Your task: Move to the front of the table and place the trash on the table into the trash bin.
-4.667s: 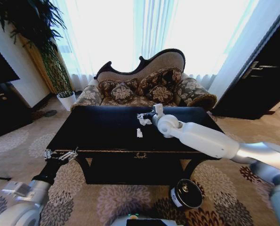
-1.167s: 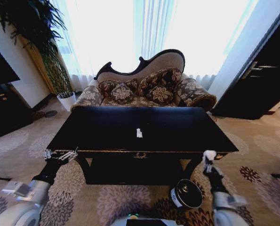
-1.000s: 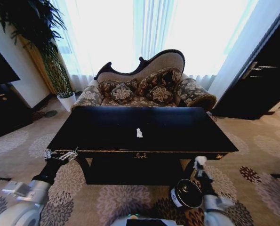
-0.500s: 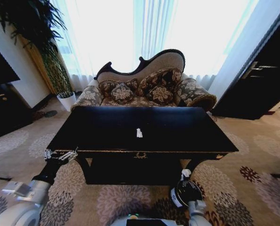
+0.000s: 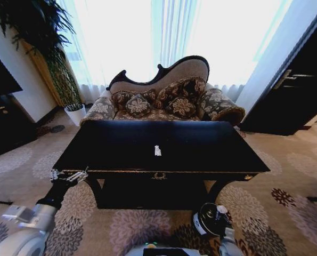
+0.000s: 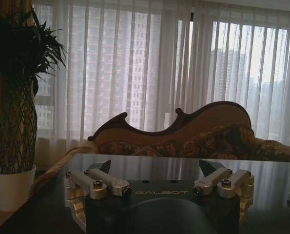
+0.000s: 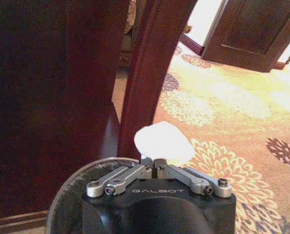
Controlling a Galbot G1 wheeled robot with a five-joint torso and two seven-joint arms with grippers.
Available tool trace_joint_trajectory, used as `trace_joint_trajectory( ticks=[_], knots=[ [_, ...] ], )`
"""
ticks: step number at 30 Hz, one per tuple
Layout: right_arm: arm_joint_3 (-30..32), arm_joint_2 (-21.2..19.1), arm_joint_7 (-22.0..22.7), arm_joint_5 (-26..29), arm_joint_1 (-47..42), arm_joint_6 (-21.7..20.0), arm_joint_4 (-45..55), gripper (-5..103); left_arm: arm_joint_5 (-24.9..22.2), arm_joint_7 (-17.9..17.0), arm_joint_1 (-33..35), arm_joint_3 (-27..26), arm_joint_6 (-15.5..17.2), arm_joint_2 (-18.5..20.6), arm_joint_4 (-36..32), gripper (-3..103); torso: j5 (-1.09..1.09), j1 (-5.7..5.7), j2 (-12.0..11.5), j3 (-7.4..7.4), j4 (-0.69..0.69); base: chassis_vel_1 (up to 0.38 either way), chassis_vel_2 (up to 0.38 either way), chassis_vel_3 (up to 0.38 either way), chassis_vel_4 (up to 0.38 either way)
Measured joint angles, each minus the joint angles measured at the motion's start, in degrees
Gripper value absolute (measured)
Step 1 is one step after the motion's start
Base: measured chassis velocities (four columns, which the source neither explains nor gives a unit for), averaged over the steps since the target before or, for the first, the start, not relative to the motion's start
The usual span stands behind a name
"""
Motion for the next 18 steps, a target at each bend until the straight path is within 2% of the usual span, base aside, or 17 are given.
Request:
trace_joint_trajectory(
  ticks=[2,6,7,10,11,14,17,18],
  knots=[
    [-0.03,-0.23,-0.78,0.20,0.39,0.75,-1.17,-1,0.00,0.00,0.00,0.00,0.00,0.00,0.00,100,0.00,0.00,0.00,0.00,0.00,0.000,0.000,0.000,0.000],
    [-0.20,-0.53,-1.65,2.18,1.01,1.07,-2.81,5,0.00,0.00,0.00,0.00,0.00,0.00,0.00,100,0.00,0.00,0.00,0.00,0.00,0.000,0.000,0.000,0.000],
    [-0.25,-0.62,-1.78,3.30,1.38,1.07,-3.65,15,0.00,0.00,0.00,0.00,0.00,0.00,0.00,100,-0.01,0.00,0.00,0.00,0.00,0.000,0.000,0.000,0.000],
    [-0.26,-0.59,-2.06,3.92,1.55,1.07,-4.30,21,0.00,0.00,0.00,0.00,0.00,0.00,0.00,100,-0.01,0.00,0.00,0.00,0.01,0.000,0.000,0.000,0.000],
    [-0.25,-0.43,-2.20,4.09,1.51,1.08,-4.32,31,0.00,0.00,0.00,0.00,0.00,0.00,0.00,100,-0.01,0.00,0.00,0.00,0.00,0.000,0.000,0.000,0.000],
    [-0.23,-0.31,-2.22,4.15,1.38,1.08,-4.09,37,0.00,0.00,0.00,0.00,0.00,0.00,0.00,100,0.00,0.00,0.00,0.00,0.00,0.000,0.000,0.000,0.000],
    [-0.17,-0.25,-2.23,4.05,1.09,1.12,-3.63,53,0.00,0.00,0.00,0.00,0.00,0.00,0.00,100,-0.01,0.00,0.00,0.00,0.00,0.000,0.000,0.000,0.000],
    [-0.17,-0.25,-2.23,4.05,1.09,1.12,-3.63,53,0.00,0.00,0.00,0.00,0.00,0.00,0.00,100,-0.01,0.00,0.00,0.00,0.00,0.000,0.000,0.000,0.000]
  ],
)
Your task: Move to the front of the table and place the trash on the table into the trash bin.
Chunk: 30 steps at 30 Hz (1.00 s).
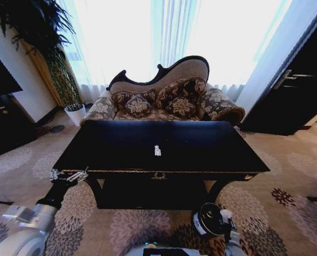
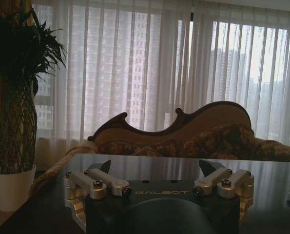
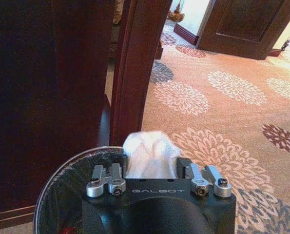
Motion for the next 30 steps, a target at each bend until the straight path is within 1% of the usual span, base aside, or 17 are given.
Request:
trace_joint_trajectory(
  ticks=[1,2,3,5,7,8,10,11,12,15,17,22,23,24,26,29,30],
  knots=[
    [0.04,0.05,0.00,-0.21,-0.11,0.06,0.08,58,0.00,0.00,0.00,0.00,0.00,0.00,0.00,100,0.00,0.00,0.00,0.00,0.00,0.000,0.000,0.000,0.000],
    [0.05,0.08,0.00,-0.31,-0.15,0.09,0.09,58,0.00,0.00,0.00,0.00,0.00,0.00,0.00,100,0.00,0.00,0.00,0.00,0.00,0.000,0.000,0.000,0.000],
    [0.14,0.23,0.01,-0.68,-0.31,0.22,0.22,69,0.00,0.00,0.00,0.00,0.00,0.00,0.00,100,0.00,0.00,0.00,0.00,0.00,0.000,0.000,0.000,0.000],
    [0.18,0.37,0.02,-0.84,-0.49,0.29,0.46,69,0.00,0.00,0.00,0.00,0.00,0.00,0.00,100,0.00,0.00,0.00,0.00,0.00,0.000,0.000,0.000,0.000],
    [0.24,0.67,0.05,-1.05,-1.20,0.53,1.35,80,0.00,0.00,0.00,0.00,0.00,0.00,0.00,100,0.00,0.00,0.00,0.00,0.00,0.000,0.000,0.000,0.000],
    [0.24,0.67,0.05,-1.05,-1.20,0.53,1.35,80,0.00,0.00,0.00,0.00,0.00,0.00,0.00,100,0.00,0.00,0.00,0.00,0.00,0.000,0.000,0.000,0.000],
    [0.25,0.85,0.05,-1.30,-1.61,0.75,1.73,90,0.00,0.00,0.00,0.00,0.00,0.00,0.00,100,0.00,0.00,0.00,0.00,0.00,0.000,0.000,0.000,0.000],
    [0.26,0.97,0.06,-1.48,-1.73,0.95,1.80,90,0.00,0.00,0.00,0.00,0.00,0.00,0.00,100,0.00,0.00,0.00,0.00,0.00,0.000,0.000,0.000,0.000],
    [0.32,1.21,0.13,-1.81,-2.00,1.31,2.26,99,0.00,0.00,0.00,0.00,0.00,0.00,0.00,100,-0.01,0.00,0.00,0.00,0.00,0.000,0.000,0.000,0.000],
    [0.54,1.79,0.29,-2.38,-3.09,1.49,4.31,99,0.00,0.00,0.00,0.00,0.00,0.00,0.00,100,0.00,0.00,0.00,0.00,0.00,0.000,0.000,0.000,0.000],
    [0.95,2.55,0.25,-3.43,-5.77,2.16,9.03,100,0.00,0.00,0.00,0.00,0.00,0.00,0.00,100,0.01,0.00,0.00,0.00,0.00,0.000,0.000,0.000,0.000],
    [1.71,2.94,-0.61,-3.38,-9.57,3.80,14.97,100,0.00,0.00,0.00,0.00,0.00,0.00,0.00,100,-0.02,0.00,0.00,-0.01,0.01,0.000,0.000,0.000,0.000],
    [2.28,3.23,-1.76,-2.63,-12.96,4.46,19.67,100,0.00,0.00,0.00,0.00,0.00,0.00,0.00,100,0.00,0.00,0.00,-0.01,0.00,0.000,0.000,0.000,0.000],
    [3.59,4.33,-2.61,-0.80,-19.83,6.23,28.95,100,0.00,0.00,0.00,0.00,0.00,0.00,0.00,100,-0.01,0.00,0.00,-0.01,-0.01,0.000,0.000,0.000,0.000],
    [4.14,4.94,-2.60,-0.65,-22.23,6.81,32.03,100,0.00,0.00,0.00,0.00,0.00,0.00,0.00,100,-0.01,0.00,0.00,-0.01,0.00,0.000,0.000,0.000,0.000],
    [5.91,6.60,-2.57,-4.42,-26.58,9.72,36.75,100,0.00,0.00,0.00,0.00,0.00,0.00,0.00,100,-0.01,0.00,0.00,-0.01,-0.02,0.000,0.000,0.000,0.000],
    [7.08,7.29,-2.56,-7.25,-27.84,11.36,38.20,100,0.00,0.00,0.00,0.00,0.00,0.00,0.00,100,-0.01,-0.01,0.00,-0.01,-0.01,0.000,0.000,0.000,0.000]
  ],
)
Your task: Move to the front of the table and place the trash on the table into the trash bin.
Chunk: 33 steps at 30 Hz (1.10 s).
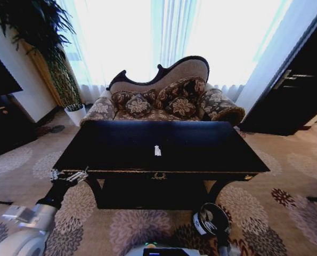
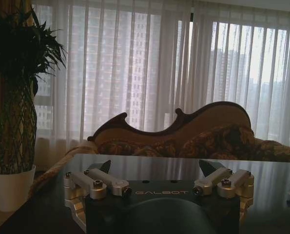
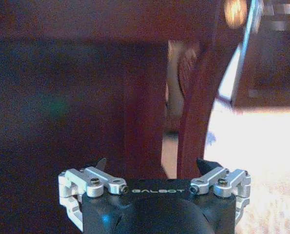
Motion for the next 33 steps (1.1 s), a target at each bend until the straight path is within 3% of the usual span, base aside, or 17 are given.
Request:
trace_joint_trajectory(
  ticks=[4,9,27,33],
  knots=[
    [2.25,1.27,0.06,-2.22,-3.22,2.17,4.31,100,0.00,0.00,0.00,0.00,0.00,0.00,0.00,100,0.02,0.01,0.00,0.00,0.01,0.000,0.000,0.000,0.000],
    [4.70,1.84,0.22,1.86,-6.97,2.24,12.31,100,0.00,0.00,0.00,0.00,0.00,0.00,0.00,100,0.01,0.00,0.00,0.00,0.00,0.000,0.000,0.000,0.000],
    [16.52,0.73,0.93,10.36,-16.28,-1.64,35.28,100,0.00,0.00,0.00,0.00,0.00,0.00,0.00,100,0.02,0.01,0.00,0.01,0.00,0.000,0.000,0.000,0.000],
    [19.41,-0.01,0.93,13.82,-17.78,-6.14,44.79,100,0.00,0.00,0.00,0.00,0.00,0.00,0.00,100,0.00,0.00,0.00,0.01,0.00,0.000,0.000,0.000,0.000]
  ],
)
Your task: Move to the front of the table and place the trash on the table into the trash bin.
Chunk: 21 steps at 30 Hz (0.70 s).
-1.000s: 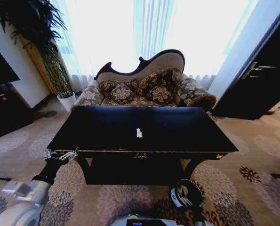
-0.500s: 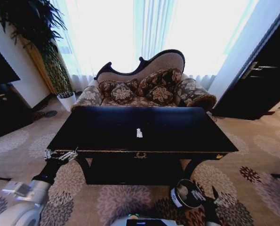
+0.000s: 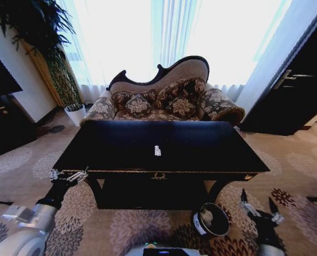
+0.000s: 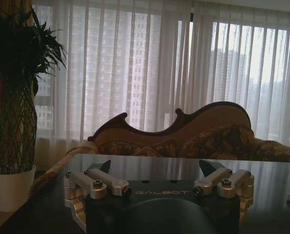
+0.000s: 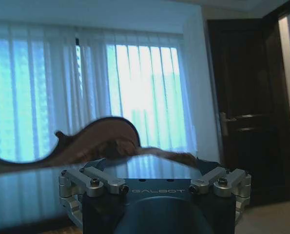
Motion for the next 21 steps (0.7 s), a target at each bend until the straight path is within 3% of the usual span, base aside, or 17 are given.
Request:
trace_joint_trajectory(
  ticks=[4,6,9,10,11,12,16,21],
  knots=[
    [0.38,-1.19,0.00,0.45,1.32,-3.86,3.54,100,0.00,0.00,0.00,0.00,0.00,0.00,0.00,100,0.01,0.00,0.00,0.01,0.00,0.000,0.000,0.000,0.000],
    [-0.21,-3.73,0.15,1.60,4.23,-10.07,6.84,100,0.00,0.00,0.00,0.00,0.00,0.00,0.00,100,0.02,0.00,0.00,0.00,-0.01,0.000,0.000,0.000,0.000],
    [-0.69,-5.57,0.63,2.42,6.11,-13.38,8.47,100,0.00,0.00,0.00,0.00,0.00,0.00,0.00,100,0.02,0.00,0.00,0.00,0.00,0.000,0.000,0.000,0.000],
    [-0.97,-6.96,1.03,3.19,7.21,-15.38,9.39,100,0.00,0.00,0.00,0.00,0.00,0.00,0.00,100,0.02,0.00,0.00,0.00,0.00,0.000,0.000,0.000,0.000],
    [-1.62,-10.69,2.19,5.80,9.74,-20.21,11.48,100,0.00,0.00,0.00,0.00,0.00,0.00,0.00,100,0.01,0.00,0.00,0.00,0.00,0.000,0.000,0.000,0.000],
    [-1.62,-10.69,2.19,5.80,9.74,-20.21,11.48,100,0.00,0.00,0.00,0.00,0.00,0.00,0.00,100,0.01,0.00,0.00,0.00,0.00,0.000,0.000,0.000,0.000],
    [-3.99,-20.89,6.49,15.63,16.80,-34.26,16.08,100,0.00,0.01,0.00,0.00,0.00,0.00,0.00,100,0.02,0.01,-0.01,0.01,0.02,0.000,0.000,0.000,0.000],
    [-4.89,-26.92,9.13,21.16,19.62,-40.48,17.11,100,0.00,0.00,0.00,0.00,0.00,0.00,0.00,100,0.01,0.01,-0.01,0.01,0.03,0.000,0.000,0.000,0.000]
  ],
)
